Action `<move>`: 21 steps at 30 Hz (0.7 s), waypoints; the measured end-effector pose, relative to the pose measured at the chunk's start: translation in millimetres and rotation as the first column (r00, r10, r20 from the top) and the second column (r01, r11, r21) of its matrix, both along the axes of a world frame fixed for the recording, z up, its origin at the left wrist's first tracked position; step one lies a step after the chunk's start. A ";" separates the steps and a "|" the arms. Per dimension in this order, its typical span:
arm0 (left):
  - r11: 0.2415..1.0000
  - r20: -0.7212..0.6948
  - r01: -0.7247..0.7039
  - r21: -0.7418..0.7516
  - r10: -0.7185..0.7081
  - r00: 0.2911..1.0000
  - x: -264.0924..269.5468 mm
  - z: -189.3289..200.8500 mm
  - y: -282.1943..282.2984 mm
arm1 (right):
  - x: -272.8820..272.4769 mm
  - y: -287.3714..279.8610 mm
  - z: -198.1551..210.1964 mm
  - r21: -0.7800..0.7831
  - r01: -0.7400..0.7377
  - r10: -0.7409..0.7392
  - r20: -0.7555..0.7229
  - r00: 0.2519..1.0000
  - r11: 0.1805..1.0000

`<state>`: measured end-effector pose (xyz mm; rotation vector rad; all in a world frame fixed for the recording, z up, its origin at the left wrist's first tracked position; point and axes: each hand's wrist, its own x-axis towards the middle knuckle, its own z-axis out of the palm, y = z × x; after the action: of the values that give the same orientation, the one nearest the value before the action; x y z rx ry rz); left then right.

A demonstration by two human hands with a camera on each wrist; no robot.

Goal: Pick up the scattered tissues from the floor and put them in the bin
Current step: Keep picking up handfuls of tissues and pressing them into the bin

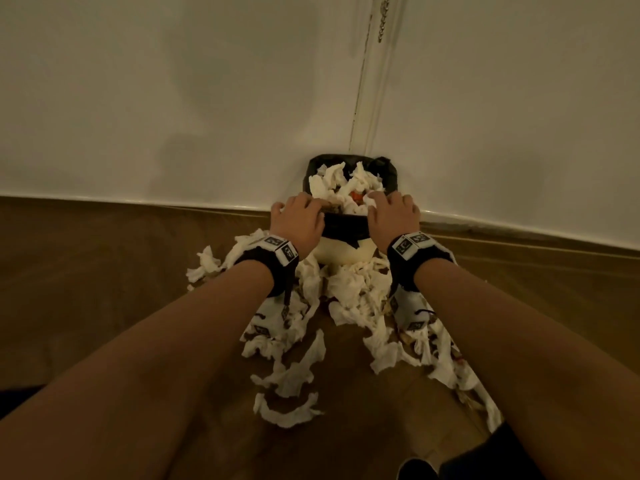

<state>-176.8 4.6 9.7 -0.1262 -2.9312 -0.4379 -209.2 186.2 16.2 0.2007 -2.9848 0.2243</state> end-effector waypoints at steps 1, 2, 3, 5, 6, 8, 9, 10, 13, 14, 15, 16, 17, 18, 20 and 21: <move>0.999 0.000 -0.024 0.034 0.024 1.000 11.8 -2.6 -2.4 | 11.2 -0.1 -3.1 -0.028 0.031 -0.031 -0.023 0.999 0.999; 0.997 0.012 -0.047 0.061 0.046 0.999 23.7 -6.6 -4.6 | 22.6 -1.1 -7.3 -0.058 0.061 -0.062 -0.019 0.998 0.996; 0.995 0.036 -0.065 0.076 0.062 0.997 35.3 -11.6 -6.4 | 33.7 -3.0 -12.6 -0.092 0.089 -0.089 0.007 0.996 0.992; 0.993 0.094 -0.090 0.076 0.083 0.992 58.9 -24.0 -8.6 | 56.5 -9.2 -25.2 -0.152 0.142 -0.130 0.089 0.988 0.978; 0.992 0.121 -0.098 0.076 0.089 0.989 70.2 -31.0 -9.5 | 67.5 -12.7 -32.5 -0.172 0.166 -0.145 0.129 0.981 0.971; 0.990 0.176 -0.118 0.080 0.102 0.979 93.1 -46.1 -11.2 | 89.5 -20.0 -47.9 -0.199 0.198 -0.158 0.203 0.966 0.960; 0.988 0.208 -0.128 0.082 0.109 0.972 104.7 -54.0 -12.1 | 100.5 -23.8 -55.9 -0.206 0.210 -0.159 0.237 0.958 0.956; 0.987 0.241 -0.137 0.079 0.114 0.964 115.6 -61.8 -13.5 | 111.2 -27.3 -63.8 -0.204 0.220 -0.160 0.274 0.948 0.954; 0.989 0.323 -0.137 0.062 0.110 0.940 145.5 -83.9 -18.4 | 142.4 -35.7 -87.5 -0.189 0.249 -0.160 0.388 0.908 0.950; 0.990 0.345 -0.127 0.065 0.097 0.934 154.9 -90.9 -19.5 | 152.7 -37.3 -95.5 -0.192 0.264 -0.163 0.423 0.891 0.945; 0.992 0.361 -0.109 0.070 0.076 0.929 163.0 -97.9 -19.9 | 161.6 -38.0 -102.8 -0.196 0.281 -0.167 0.454 0.875 0.940; 0.994 0.375 -0.083 0.072 0.050 0.926 171.5 -104.9 -19.3 | 170.5 -38.3 -110.2 -0.197 0.299 -0.171 0.489 0.855 0.934; 0.997 0.392 -0.051 0.062 0.022 0.920 179.8 -111.9 -18.1 | 179.6 -38.0 -117.6 -0.195 0.319 -0.177 0.524 0.833 0.927; 0.999 0.413 -0.010 0.043 -0.009 0.911 186.6 -118.5 -16.7 | 187.6 -37.5 -124.7 -0.192 0.339 -0.183 0.555 0.811 0.921; 0.997 0.490 0.078 0.002 -0.069 0.869 197.3 -131.7 -13.8 | 202.1 -37.1 -137.6 -0.187 0.386 -0.203 0.607 0.768 0.904; 0.992 0.532 0.118 -0.031 -0.084 0.842 200.7 -138.3 -13.1 | 208.1 -37.0 -143.1 -0.184 0.408 -0.215 0.623 0.752 0.894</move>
<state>23.8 -8.5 -128.5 -0.1971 -3.5023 -0.4562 -1.1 149.1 -126.9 -0.5144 -3.4399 0.8534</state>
